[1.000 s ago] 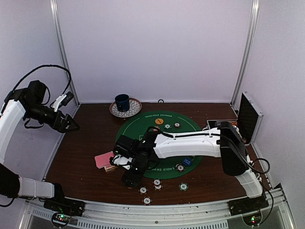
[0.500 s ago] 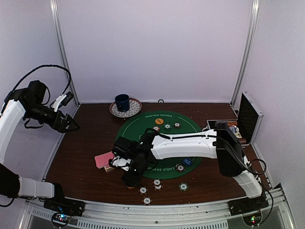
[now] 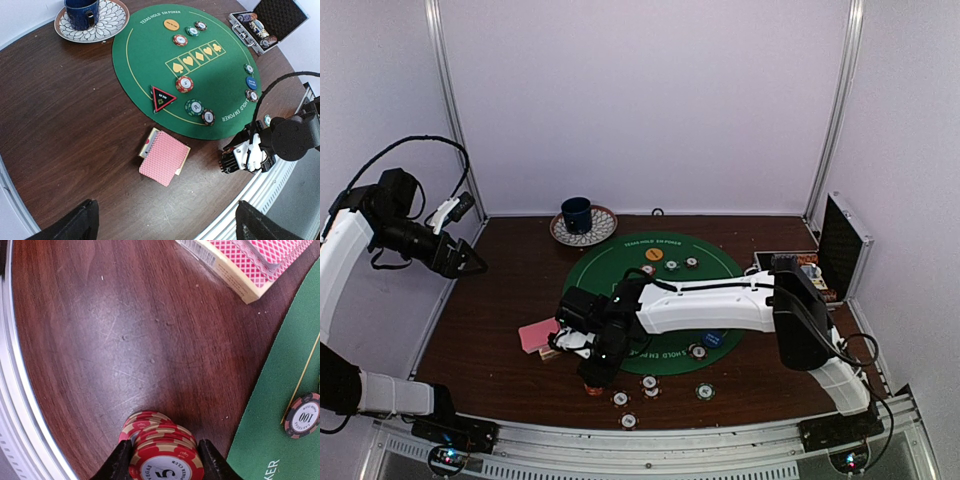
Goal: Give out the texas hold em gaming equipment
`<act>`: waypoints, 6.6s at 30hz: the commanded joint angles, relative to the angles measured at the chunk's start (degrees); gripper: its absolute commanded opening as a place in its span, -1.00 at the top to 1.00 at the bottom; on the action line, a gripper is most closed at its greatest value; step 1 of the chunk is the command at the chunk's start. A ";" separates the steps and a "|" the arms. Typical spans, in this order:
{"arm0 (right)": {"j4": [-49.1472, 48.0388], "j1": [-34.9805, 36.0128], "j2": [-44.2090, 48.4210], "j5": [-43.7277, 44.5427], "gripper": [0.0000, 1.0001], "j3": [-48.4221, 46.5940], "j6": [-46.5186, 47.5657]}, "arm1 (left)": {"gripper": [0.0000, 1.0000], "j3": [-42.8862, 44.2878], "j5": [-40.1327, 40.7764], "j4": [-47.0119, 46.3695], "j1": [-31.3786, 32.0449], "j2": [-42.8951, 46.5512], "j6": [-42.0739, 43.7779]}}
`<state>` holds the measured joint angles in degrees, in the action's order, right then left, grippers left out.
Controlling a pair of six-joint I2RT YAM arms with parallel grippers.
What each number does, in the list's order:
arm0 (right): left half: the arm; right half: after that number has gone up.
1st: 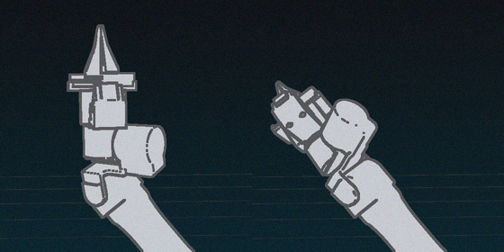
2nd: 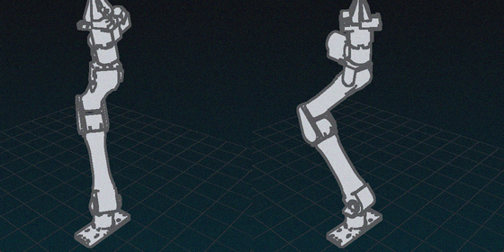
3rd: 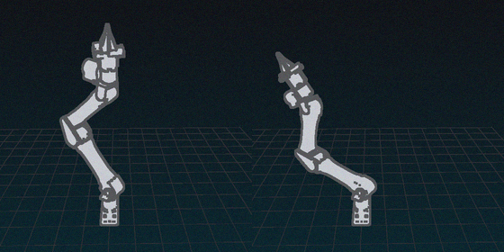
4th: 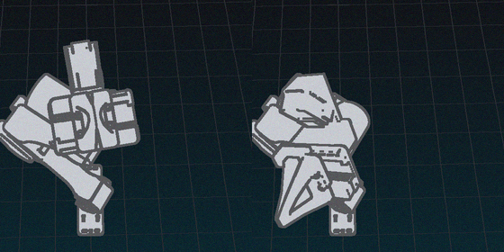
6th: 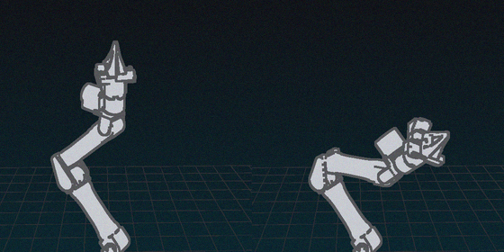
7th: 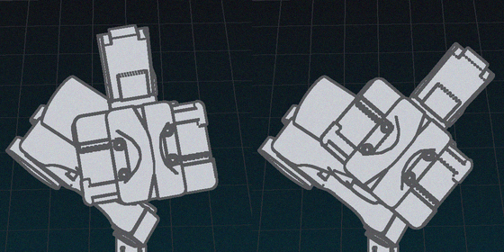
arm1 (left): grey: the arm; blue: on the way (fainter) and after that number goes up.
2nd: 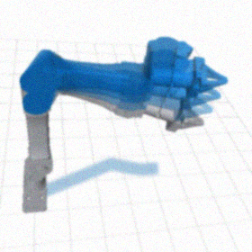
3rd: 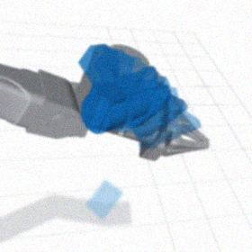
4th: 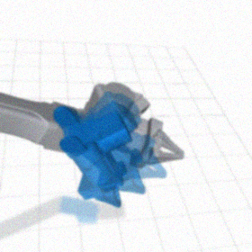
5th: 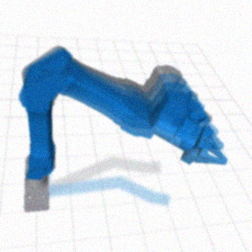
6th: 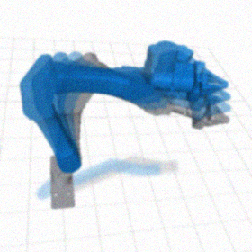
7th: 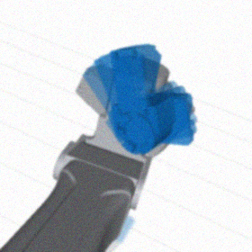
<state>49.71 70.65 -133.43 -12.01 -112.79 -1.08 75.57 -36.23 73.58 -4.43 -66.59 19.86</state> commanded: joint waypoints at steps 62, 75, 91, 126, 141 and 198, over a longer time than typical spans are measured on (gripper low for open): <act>-9.56 -17.29 20.42 3.77 0.78 34.22 -7.82 | -0.95 0.71 -1.74 0.20 -0.32 0.44 1.28; -8.36 -13.80 21.63 1.45 0.77 35.94 -7.47 | -0.95 -0.01 -2.09 0.08 -0.32 0.50 1.74; -7.47 -13.61 23.27 1.50 -0.42 34.55 -7.44 | -0.95 -6.65 0.78 0.51 3.31 -1.89 7.46; -10.06 -21.21 39.40 -0.39 -0.99 32.85 -18.42 | -0.95 -13.61 29.39 -21.58 30.49 -26.49 10.73; -9.47 -21.53 39.29 -1.32 -0.99 32.76 -18.62 | -0.95 -18.07 30.63 -22.75 31.50 -25.87 11.34; -12.12 -21.61 37.57 -6.19 -0.54 33.15 -21.01 | 0.43 -26.09 28.81 -32.89 31.50 -21.55 14.15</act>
<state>38.94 49.47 -95.79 -17.12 -79.53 -21.30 49.80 -5.61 41.78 26.81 -90.43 32.71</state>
